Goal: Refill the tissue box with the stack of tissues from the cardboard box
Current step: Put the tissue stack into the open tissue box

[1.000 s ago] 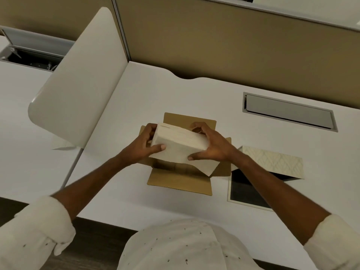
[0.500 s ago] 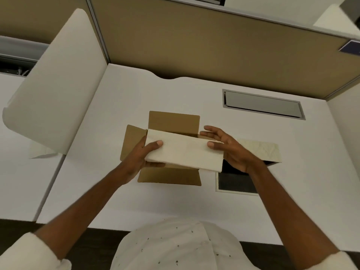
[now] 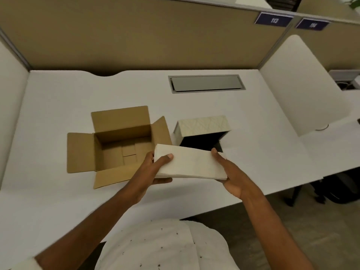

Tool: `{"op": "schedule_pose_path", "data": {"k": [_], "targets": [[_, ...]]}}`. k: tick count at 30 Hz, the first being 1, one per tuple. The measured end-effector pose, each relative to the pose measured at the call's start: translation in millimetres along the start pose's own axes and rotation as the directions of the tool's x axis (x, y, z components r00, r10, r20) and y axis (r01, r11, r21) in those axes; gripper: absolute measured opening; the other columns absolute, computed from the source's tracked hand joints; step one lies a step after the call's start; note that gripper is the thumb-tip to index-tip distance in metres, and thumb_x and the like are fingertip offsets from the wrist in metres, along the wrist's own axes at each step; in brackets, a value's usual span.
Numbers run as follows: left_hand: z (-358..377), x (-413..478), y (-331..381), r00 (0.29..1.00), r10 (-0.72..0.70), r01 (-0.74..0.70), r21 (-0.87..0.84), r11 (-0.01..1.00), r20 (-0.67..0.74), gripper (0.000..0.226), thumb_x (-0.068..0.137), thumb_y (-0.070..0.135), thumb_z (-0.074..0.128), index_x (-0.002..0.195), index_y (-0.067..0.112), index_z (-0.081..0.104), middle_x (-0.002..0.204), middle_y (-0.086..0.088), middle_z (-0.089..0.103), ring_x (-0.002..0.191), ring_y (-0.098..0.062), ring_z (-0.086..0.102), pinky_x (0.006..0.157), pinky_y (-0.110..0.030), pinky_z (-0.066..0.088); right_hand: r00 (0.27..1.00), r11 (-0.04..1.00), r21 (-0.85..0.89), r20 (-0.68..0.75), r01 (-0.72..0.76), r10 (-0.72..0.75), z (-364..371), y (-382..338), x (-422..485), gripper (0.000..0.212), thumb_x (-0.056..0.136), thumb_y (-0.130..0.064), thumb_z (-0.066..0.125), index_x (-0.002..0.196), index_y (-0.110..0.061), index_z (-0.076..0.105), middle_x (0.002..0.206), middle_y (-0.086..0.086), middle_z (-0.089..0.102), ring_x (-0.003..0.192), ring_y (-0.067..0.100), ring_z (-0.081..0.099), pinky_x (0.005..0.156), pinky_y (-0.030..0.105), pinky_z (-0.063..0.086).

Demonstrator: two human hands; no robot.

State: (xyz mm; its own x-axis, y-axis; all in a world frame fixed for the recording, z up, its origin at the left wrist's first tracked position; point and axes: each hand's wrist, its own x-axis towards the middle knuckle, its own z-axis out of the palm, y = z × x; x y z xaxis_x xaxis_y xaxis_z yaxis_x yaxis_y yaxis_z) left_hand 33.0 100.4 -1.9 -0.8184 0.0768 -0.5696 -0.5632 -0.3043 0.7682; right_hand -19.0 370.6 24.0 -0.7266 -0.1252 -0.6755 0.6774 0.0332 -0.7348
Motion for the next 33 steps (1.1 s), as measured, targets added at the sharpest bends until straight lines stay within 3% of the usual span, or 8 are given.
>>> {"op": "schedule_pose_path", "data": {"k": [3, 8, 11, 15, 20, 23, 28, 33], "targets": [[30, 14, -9, 0.999, -0.037, 0.037, -0.002, 0.999, 0.026, 0.084, 0.07, 0.06, 0.08, 0.139, 0.032, 0.042, 0.131, -0.004, 0.059, 0.114, -0.026, 0.066, 0.081, -0.042, 0.064, 0.999, 0.999, 0.016, -0.038, -0.038, 0.038, -35, 1, 6, 0.054, 0.077, -0.059, 0.075, 0.117, -0.024, 0.07, 0.098, -0.001, 0.08, 0.1, 0.017, 0.068, 0.07, 0.024, 0.06], [80, 43, -29, 0.995, -0.099, 0.097, -0.054, 0.994, -0.018, 0.07, 0.09, 0.044, 0.07, 0.146, 0.026, 0.034, 0.135, -0.008, 0.054, 0.118, -0.028, 0.062, 0.091, -0.049, 0.061, 0.994, 0.993, -0.06, -0.053, -0.101, 0.098, -82, -9, 35, 0.062, 0.071, -0.065, 0.076, 0.113, -0.02, 0.068, 0.109, 0.006, 0.072, 0.105, 0.022, 0.064, 0.082, 0.032, 0.056], [101, 66, -38, 0.984, -0.164, 0.151, -0.172, 0.974, -0.063, 0.061, 0.093, 0.036, 0.068, 0.143, 0.018, 0.04, 0.13, -0.012, 0.056, 0.12, -0.03, 0.058, 0.097, -0.05, 0.058, 0.993, 0.989, -0.102, 0.023, -0.109, 0.112, -104, -21, 62, 0.073, 0.069, -0.061, 0.078, 0.125, -0.016, 0.065, 0.119, 0.007, 0.072, 0.11, 0.021, 0.064, 0.09, 0.033, 0.054], [114, 98, -48, 0.963, -0.221, 0.182, -0.232, 0.956, -0.156, 0.056, 0.095, 0.031, 0.067, 0.143, 0.012, 0.045, 0.136, -0.016, 0.056, 0.118, -0.03, 0.055, 0.103, -0.049, 0.052, 0.988, 0.978, -0.181, 0.088, -0.108, 0.125, -115, -28, 105, 0.069, 0.083, -0.054, 0.073, 0.134, -0.009, 0.06, 0.126, 0.009, 0.07, 0.11, 0.021, 0.065, 0.095, 0.033, 0.053], [123, 128, -53, 0.941, -0.222, 0.176, -0.19, 0.966, -0.255, 0.049, 0.097, 0.037, 0.063, 0.14, 0.017, 0.048, 0.136, -0.011, 0.057, 0.111, -0.025, 0.058, 0.102, -0.049, 0.052, 0.991, 0.976, -0.196, 0.071, -0.1, 0.116, -113, -25, 144, 0.098, 0.08, -0.062, 0.073, 0.152, -0.006, 0.037, 0.153, 0.011, 0.049, 0.141, 0.029, 0.046, 0.121, 0.049, 0.033], [127, 141, -56, 0.928, -0.205, 0.17, -0.138, 0.976, -0.31, 0.053, 0.099, 0.037, 0.06, 0.145, 0.016, 0.043, 0.139, -0.01, 0.053, 0.112, -0.024, 0.055, 0.096, -0.046, 0.052, 0.995, 0.982, -0.173, 0.051, -0.079, 0.089, -112, -21, 154, 0.1, 0.083, -0.06, 0.071, 0.155, -0.006, 0.028, 0.158, 0.009, 0.042, 0.138, 0.025, 0.044, 0.118, 0.041, 0.032], [134, 155, -64, 0.902, -0.193, 0.186, -0.057, 0.981, -0.386, 0.057, 0.099, 0.04, 0.059, 0.148, 0.016, 0.039, 0.139, -0.009, 0.051, 0.123, -0.026, 0.049, 0.106, -0.049, 0.048, 0.995, 0.981, -0.169, 0.002, -0.094, 0.095, -118, -11, 171, 0.101, 0.084, -0.064, 0.068, 0.158, -0.008, 0.025, 0.162, 0.008, 0.036, 0.147, 0.029, 0.035, 0.123, 0.048, 0.029], [132, 159, -64, 0.886, -0.191, 0.183, -0.058, 0.981, -0.423, 0.055, 0.098, 0.042, 0.061, 0.143, 0.014, 0.046, 0.132, -0.009, 0.056, 0.117, -0.026, 0.053, 0.108, -0.047, 0.047, 0.998, 0.984, -0.177, -0.05, -0.033, 0.024, -122, -8, 181, 0.084, 0.089, -0.056, 0.067, 0.15, -0.006, 0.038, 0.15, 0.008, 0.048, 0.118, 0.02, 0.048, 0.105, 0.034, 0.042]]}}
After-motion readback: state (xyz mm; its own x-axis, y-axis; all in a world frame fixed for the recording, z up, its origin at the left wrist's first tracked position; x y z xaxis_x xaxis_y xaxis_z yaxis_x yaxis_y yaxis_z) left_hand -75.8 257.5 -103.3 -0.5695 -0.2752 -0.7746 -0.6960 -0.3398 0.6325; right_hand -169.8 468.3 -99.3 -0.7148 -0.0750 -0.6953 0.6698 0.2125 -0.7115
